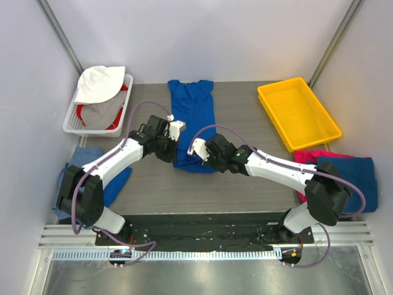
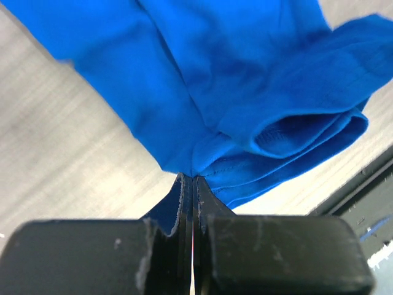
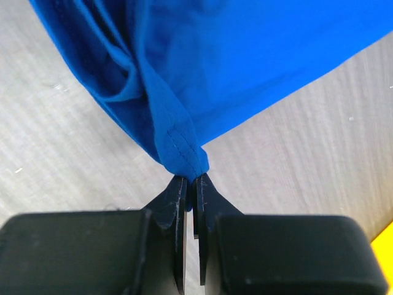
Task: Fold and stack the t-shirts
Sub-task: Fold the folded rectangular tshirt in 1/3 of the way
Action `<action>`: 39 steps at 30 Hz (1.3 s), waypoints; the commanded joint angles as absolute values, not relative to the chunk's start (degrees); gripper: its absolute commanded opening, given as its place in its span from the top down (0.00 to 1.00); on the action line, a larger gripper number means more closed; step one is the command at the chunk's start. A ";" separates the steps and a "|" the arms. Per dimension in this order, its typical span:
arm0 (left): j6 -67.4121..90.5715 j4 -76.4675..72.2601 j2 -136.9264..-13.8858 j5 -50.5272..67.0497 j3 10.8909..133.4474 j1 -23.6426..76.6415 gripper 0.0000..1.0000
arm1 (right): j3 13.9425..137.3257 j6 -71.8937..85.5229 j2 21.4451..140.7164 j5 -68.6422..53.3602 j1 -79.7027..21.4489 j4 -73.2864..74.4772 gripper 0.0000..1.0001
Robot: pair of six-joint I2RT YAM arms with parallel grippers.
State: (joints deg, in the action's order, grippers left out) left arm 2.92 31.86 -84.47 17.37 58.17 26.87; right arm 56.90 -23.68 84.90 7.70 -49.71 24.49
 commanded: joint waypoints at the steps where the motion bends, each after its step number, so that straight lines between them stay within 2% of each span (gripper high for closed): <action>1: 1.50 28.92 -87.79 16.26 63.71 26.02 1.00 | 61.77 -26.28 87.80 8.79 -47.64 22.77 0.99; 19: -1.93 26.28 -108.54 16.96 81.29 20.48 1.00 | 77.60 -32.78 106.07 7.65 -37.97 20.21 0.99; 32: -1.41 26.28 -112.23 16.17 86.57 19.60 1.00 | 89.90 -32.96 114.96 7.30 -36.74 21.97 0.99; 39: -2.11 26.72 -113.20 14.59 87.71 17.76 1.00 | 92.02 -33.49 117.33 8.17 -36.39 22.24 0.99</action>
State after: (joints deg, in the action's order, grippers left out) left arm -0.75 28.05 -112.77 15.79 84.86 19.25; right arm 88.82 -32.88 116.97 7.46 -36.64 22.52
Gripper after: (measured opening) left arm 0.012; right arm 0.111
